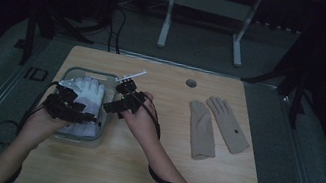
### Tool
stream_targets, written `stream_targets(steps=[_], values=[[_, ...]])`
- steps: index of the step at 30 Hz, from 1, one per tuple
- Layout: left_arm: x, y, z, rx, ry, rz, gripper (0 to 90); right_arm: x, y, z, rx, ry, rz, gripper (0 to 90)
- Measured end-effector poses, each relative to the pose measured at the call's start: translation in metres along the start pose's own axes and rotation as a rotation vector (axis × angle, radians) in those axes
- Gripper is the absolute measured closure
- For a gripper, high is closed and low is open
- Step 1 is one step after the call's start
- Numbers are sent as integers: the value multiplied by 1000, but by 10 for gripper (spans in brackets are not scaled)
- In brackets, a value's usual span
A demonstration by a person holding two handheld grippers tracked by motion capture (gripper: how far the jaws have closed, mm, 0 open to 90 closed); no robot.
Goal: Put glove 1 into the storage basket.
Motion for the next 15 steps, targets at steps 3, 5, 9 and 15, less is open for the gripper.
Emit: stream_targets(steps=[3,5,9,15], values=[[4,-5,7,-17,-7,15,445,-2,7,9,-20,-1,12,176],[6,-9,11,-29,-13,19,444,-4,12,15,-32,-5,20,176],[9,-18,22,-50,-29,21,411,-9,22,25,-46,3,28,168],[15,-31,41,-76,-47,55,381,-20,39,41,-73,11,38,166]])
Point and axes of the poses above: each handheld gripper's, and its own axes: y roughly backward along the jaws, x roughly out of its top, z roughly to its right, the point moved 6 cm from there along -y, roughly forward along the jaws, and after that the axes turned 10 degrees about z, right-handed, at the moved point
